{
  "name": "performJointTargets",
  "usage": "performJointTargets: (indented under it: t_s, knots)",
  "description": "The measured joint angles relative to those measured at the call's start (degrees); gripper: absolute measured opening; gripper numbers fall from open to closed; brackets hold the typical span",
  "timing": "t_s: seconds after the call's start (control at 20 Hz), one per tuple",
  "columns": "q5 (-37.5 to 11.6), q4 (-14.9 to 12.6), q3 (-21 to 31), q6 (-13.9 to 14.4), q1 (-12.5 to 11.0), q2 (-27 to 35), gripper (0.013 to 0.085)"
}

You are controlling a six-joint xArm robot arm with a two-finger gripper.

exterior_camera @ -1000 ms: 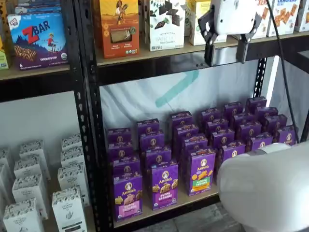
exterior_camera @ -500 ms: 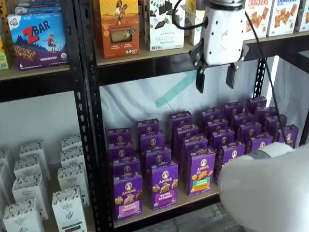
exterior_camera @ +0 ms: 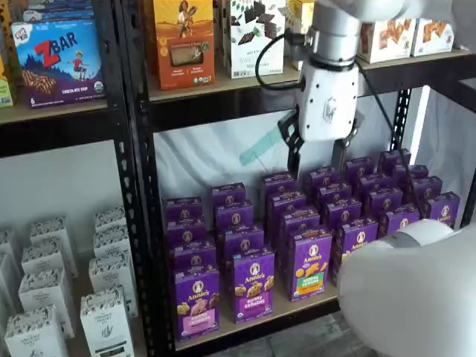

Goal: Pick up the purple box with a pink patch in the middle, on the bottom shelf, the first box from the left

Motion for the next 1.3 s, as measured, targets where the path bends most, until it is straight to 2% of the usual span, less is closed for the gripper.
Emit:
performJointTargets:
  t_s: [0.25,0.65,0.95,1.3]
  knots:
    - [-6.78,-1.51,4.99,2.38,2.34,1.78,0.085]
    - [-16.45,-2.77,10.92,5.12,4.74,6.21,0.085]
    - [-23.52,-3.79,14.22,6.54,5.63,10.58,0.085]
    - [-29.86,-4.98,15.76,8.11,6.43,17.99,0.085]
